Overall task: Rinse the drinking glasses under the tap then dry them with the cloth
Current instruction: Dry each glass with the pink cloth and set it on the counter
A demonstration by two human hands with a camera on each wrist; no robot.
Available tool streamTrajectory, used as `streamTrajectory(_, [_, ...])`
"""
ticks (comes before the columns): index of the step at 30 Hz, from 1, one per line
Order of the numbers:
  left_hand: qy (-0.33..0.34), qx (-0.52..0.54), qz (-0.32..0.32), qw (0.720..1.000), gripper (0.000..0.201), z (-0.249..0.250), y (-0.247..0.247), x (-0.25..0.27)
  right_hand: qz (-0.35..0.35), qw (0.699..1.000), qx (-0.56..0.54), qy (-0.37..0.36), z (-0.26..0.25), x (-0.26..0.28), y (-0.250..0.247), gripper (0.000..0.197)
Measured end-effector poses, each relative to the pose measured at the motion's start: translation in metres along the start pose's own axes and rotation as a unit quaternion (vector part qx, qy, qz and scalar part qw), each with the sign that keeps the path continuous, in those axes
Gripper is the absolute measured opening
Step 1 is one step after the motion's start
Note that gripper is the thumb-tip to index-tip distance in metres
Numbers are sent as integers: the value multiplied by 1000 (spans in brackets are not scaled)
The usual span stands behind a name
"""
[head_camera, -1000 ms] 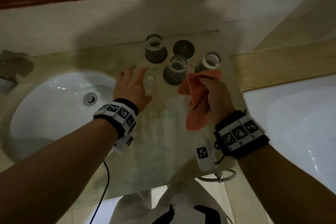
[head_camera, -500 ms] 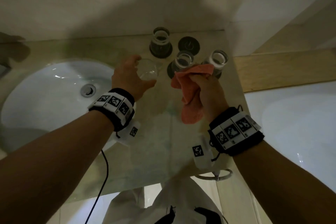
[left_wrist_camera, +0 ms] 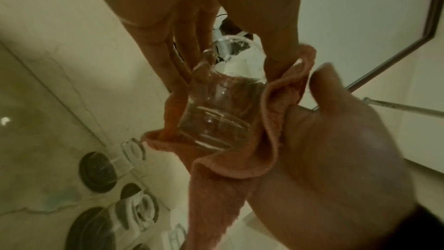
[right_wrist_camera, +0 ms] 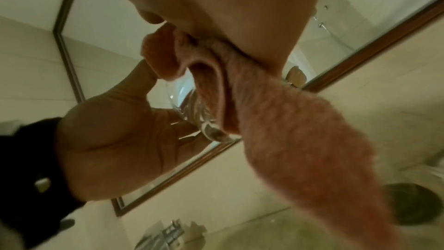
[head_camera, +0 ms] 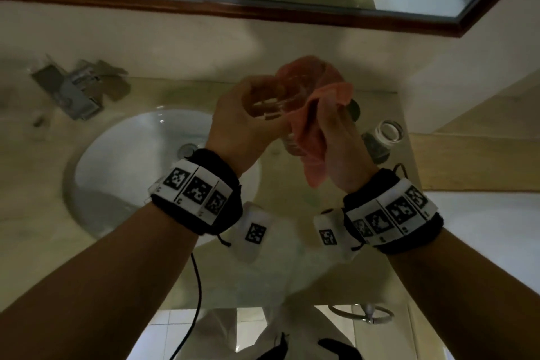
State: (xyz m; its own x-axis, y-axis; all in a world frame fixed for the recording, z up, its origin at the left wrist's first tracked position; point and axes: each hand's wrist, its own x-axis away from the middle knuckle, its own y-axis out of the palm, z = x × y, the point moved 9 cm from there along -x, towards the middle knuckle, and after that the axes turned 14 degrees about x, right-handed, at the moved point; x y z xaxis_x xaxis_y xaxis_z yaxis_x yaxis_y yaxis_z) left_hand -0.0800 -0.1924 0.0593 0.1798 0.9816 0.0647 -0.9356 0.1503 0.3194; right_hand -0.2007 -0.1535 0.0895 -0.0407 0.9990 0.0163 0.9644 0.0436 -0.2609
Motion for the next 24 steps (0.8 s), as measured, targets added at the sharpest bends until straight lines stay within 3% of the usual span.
streamTrajectory(1, [-2, 12, -10, 1000, 63, 5, 0, 2, 13, 1000, 1, -4, -8, -2, -1, 53])
streamTrajectory(5, [-16, 91, -29, 995, 64, 23, -2, 6, 59, 998, 8, 23, -24, -15, -9, 42])
streamTrajectory(8, [-19, 139, -49, 989, 64, 32, -2, 8, 60, 997, 29, 23, -38, -23, -1, 62])
streamTrajectory(11, [-11, 156, -66, 985, 65, 37, 4, 8, 92, 992, 82, 14, -46, -27, 8, 39])
streamTrajectory(14, [-15, 179, -39, 983, 77, 50, 7, 7, 114, 993, 28, 10, -56, -27, 17, 58])
streamTrajectory(16, [-4, 130, -6, 992, 90, 59, 1, 6, 125, 991, 37, 13, -63, -26, 19, 54])
streamTrajectory(20, [5, 91, 35, 995, 64, 69, -14, 6, 129, 991, -16, -23, -76, -25, 30, 51])
streamTrajectory(24, [12, 152, 11, 988, 71, 80, -21, 8, 170, 985, -14, 6, -74, -28, 36, 36])
